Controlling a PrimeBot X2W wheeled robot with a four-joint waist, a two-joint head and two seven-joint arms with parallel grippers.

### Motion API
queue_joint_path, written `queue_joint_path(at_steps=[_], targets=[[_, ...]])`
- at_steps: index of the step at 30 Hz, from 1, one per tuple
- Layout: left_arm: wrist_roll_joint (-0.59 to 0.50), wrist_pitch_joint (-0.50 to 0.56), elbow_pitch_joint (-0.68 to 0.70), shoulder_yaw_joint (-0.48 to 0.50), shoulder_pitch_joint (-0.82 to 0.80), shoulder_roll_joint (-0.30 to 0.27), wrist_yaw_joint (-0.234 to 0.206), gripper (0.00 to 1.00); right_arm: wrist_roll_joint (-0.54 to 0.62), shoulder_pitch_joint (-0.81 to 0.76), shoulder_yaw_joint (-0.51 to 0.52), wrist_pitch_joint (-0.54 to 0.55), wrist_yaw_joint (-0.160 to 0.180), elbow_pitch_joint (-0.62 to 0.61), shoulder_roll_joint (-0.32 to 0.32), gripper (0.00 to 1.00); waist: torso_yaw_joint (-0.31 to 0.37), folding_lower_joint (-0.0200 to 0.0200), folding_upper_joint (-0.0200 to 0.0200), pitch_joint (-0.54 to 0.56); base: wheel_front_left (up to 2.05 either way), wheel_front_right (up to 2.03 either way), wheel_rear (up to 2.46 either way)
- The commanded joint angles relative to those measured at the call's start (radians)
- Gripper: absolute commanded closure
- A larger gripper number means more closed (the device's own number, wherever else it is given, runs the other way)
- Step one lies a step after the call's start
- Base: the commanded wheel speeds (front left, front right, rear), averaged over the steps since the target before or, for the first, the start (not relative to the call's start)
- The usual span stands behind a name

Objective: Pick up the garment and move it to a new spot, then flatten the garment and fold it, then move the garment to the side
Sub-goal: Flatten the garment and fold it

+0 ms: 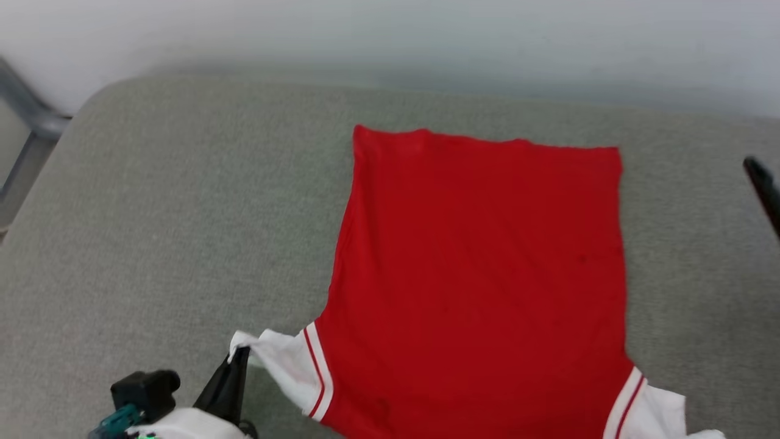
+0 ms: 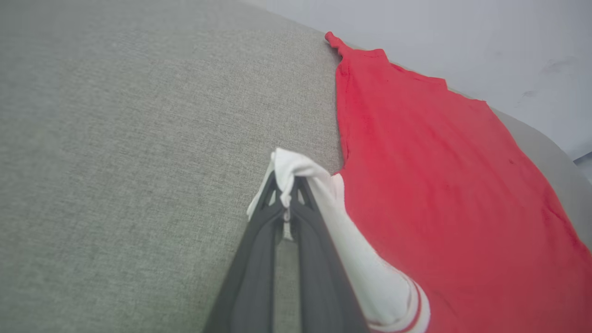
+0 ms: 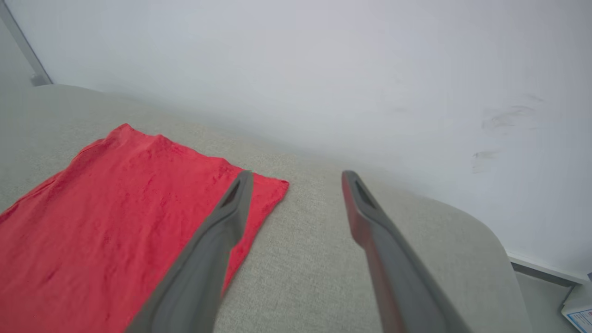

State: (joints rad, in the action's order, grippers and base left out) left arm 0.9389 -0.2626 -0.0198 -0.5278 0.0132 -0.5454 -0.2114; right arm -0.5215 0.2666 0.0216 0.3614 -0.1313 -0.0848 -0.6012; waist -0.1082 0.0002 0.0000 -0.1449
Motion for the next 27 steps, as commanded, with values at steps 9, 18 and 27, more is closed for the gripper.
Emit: queue_joint_path(at_steps=[9, 18, 27], targets=[[-0.093, -0.003, 0.028, 0.000, -0.131, 0.084, 0.035, 1.00, -0.022, 0.404, -0.108, 0.407, 0.001, 0.164, -0.073, 0.00, -0.139, -0.0002, 0.0000, -0.226, 0.00, 0.00, 0.00], [-0.170, -0.003, 0.014, 0.019, -0.215, 0.187, 0.093, 1.00, -0.011, 0.671, -0.234, 0.808, 0.001, 0.318, -0.125, 0.00, -0.217, -0.0002, 0.0000, -0.388, 0.00, 0.00, 0.00], [-0.224, -0.003, -0.021, 0.053, -0.258, 0.255, 0.150, 1.00, 0.012, 0.669, -0.310, 0.864, 0.001, 0.418, -0.138, 0.00, -0.254, -0.0002, 0.0000, -0.475, 0.00, 0.00, 0.00]])
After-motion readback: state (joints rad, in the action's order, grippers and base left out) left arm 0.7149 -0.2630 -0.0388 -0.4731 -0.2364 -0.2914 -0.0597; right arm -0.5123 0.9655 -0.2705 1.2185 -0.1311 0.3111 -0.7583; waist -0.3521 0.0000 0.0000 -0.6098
